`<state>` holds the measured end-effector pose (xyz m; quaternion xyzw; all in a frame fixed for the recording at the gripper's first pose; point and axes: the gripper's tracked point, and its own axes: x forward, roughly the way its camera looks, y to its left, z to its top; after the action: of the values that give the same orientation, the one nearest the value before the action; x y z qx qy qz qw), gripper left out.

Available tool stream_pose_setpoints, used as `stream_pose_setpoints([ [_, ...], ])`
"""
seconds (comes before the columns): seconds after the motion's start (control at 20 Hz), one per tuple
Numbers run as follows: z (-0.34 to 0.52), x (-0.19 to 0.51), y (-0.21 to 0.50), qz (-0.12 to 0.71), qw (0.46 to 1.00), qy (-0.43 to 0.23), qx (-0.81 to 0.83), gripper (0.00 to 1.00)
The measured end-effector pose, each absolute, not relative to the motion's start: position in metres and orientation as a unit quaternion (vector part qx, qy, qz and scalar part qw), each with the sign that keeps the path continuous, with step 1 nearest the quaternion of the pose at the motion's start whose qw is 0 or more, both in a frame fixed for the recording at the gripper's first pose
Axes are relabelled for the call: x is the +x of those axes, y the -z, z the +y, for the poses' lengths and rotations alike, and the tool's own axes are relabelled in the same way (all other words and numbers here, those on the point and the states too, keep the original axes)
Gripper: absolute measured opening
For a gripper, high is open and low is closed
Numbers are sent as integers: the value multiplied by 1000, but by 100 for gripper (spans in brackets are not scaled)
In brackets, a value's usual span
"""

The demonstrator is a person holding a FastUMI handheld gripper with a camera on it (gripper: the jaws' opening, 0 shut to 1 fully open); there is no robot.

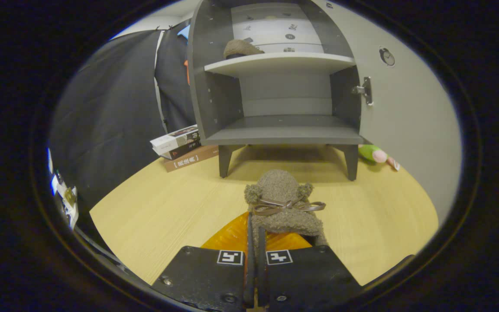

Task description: Open the shoe cabinet door, grab the shoes and put them into the shoe cabinet, then close the shoe cabinet door.

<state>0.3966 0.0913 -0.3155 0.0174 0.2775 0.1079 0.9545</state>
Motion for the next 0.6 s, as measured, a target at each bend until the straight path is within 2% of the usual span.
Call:
stream_pose_setpoints([
  [0.35, 85, 396, 215, 212, 971, -113, -9, 6],
  [0.6, 86, 419, 114, 152, 981, -114, -25, 6],
])
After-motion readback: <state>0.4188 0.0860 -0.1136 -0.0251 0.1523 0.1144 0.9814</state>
